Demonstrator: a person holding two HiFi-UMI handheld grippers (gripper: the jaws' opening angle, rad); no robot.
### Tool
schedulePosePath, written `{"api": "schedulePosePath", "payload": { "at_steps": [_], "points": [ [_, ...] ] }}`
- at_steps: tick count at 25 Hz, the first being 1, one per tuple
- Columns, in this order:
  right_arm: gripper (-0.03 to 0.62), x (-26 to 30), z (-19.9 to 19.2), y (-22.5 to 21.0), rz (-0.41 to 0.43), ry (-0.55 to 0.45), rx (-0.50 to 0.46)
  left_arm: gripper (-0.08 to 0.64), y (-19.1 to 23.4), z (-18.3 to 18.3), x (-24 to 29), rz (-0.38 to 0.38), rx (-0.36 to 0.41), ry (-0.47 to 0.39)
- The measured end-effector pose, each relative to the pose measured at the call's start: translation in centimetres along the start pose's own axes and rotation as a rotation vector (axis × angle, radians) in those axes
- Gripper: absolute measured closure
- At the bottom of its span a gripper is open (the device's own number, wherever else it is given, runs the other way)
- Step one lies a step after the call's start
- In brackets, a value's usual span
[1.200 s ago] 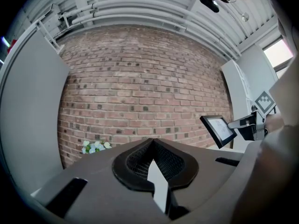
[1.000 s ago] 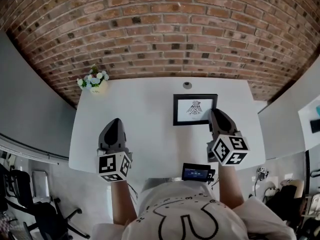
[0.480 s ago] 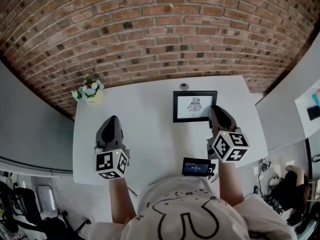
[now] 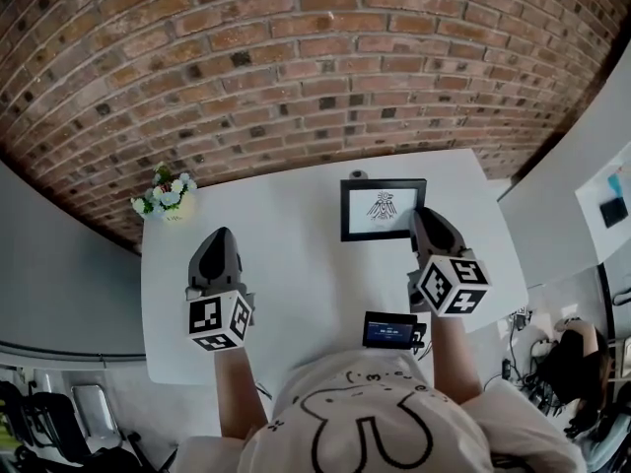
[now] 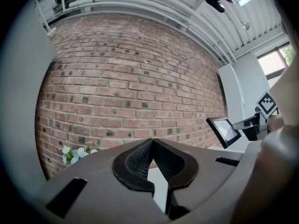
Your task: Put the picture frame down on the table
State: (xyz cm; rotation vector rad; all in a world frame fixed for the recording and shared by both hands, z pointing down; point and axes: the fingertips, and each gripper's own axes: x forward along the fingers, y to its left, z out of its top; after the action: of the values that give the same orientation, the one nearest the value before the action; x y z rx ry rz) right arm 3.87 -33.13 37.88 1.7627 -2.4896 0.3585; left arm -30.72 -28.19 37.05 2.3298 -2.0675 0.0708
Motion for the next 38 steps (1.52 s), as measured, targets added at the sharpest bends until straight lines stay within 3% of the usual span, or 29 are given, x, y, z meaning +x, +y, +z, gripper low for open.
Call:
{"api": "schedulePosePath", "payload": {
  "at_steps": [6,38],
  "points": [
    [0.526,1.8,-0.8,-0.6,-0.02,0.037,-0.002,0.551,0.5,-1.5,1.9,-0.011,-0.014,0.042],
    [0.526,3.6,-14.3,-2.6,-0.046,0.357,0.055,0.551,-1.5,-16.0,2.6,-0.061,-0.094,0.372]
  ]
}}
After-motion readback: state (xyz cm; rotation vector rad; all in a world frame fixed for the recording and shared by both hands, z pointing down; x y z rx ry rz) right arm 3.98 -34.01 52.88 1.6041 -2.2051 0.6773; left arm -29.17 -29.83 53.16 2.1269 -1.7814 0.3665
